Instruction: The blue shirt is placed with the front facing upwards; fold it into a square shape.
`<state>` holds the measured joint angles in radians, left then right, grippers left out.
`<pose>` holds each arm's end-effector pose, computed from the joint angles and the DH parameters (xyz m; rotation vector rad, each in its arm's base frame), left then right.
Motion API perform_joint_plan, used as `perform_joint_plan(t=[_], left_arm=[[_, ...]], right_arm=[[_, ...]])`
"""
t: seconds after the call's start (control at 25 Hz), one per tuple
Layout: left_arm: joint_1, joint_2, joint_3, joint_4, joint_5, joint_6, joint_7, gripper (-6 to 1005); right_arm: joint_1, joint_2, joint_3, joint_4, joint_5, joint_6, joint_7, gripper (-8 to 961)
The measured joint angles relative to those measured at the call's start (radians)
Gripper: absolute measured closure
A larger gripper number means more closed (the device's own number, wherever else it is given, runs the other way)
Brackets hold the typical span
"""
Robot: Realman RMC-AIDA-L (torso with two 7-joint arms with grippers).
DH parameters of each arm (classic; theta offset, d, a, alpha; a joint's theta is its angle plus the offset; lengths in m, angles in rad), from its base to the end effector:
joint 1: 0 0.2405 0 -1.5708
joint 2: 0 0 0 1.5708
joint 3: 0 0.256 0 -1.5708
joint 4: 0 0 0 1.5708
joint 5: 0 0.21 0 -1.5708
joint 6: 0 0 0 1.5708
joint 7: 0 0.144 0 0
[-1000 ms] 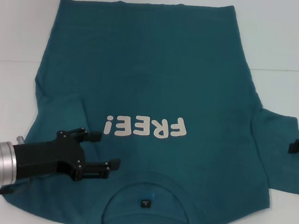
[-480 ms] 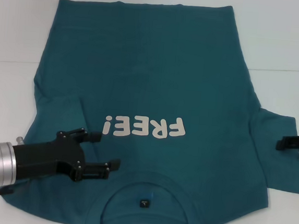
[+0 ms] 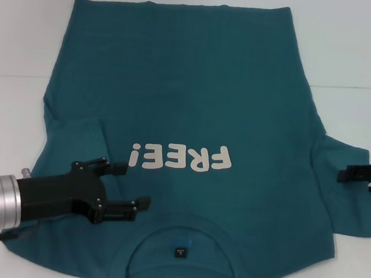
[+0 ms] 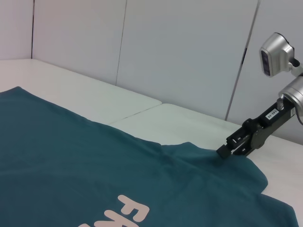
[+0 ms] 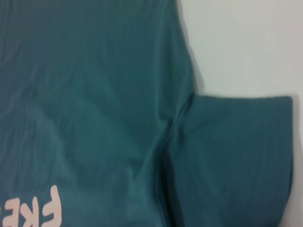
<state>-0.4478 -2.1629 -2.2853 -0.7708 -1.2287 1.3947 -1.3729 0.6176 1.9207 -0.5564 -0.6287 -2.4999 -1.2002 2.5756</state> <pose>-0.2542 0.3279 -0.0282 -2.6650 -0.5773 -0.6344 0.3509 0.3765 0.0721 -1.7640 1.9025 0.2873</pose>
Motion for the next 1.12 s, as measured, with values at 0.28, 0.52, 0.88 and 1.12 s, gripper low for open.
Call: perform_joint_plan(t=[0.28,0.52,0.88,1.12], left_arm=[[-0.003,0.0,0.0,0.001,0.0,-0.001,0.0,80],[-0.004,0.0,-0.003,0.001,0.0,-0.003,0.0,80],[-0.006,0.0,-0.005,0.001,0.0,-0.002,0.0,80],[-0.009,0.0,-0.001,0.001,0.0,-0.002,-0.002,81]], right_arm=[[-0.004,-0.005,-0.006,-0.005,-0.002,-0.003,-0.049,242],[-0.013,-0.004,-0.005,-0.006,-0.002,0.006,-0.08,561],[-0.031,0.003,-0.001,-0.074,0.001,-0.009,-0.094,849],[-0.041,0.003,0.011,-0.12,0.002,-0.025,-0.088,934]])
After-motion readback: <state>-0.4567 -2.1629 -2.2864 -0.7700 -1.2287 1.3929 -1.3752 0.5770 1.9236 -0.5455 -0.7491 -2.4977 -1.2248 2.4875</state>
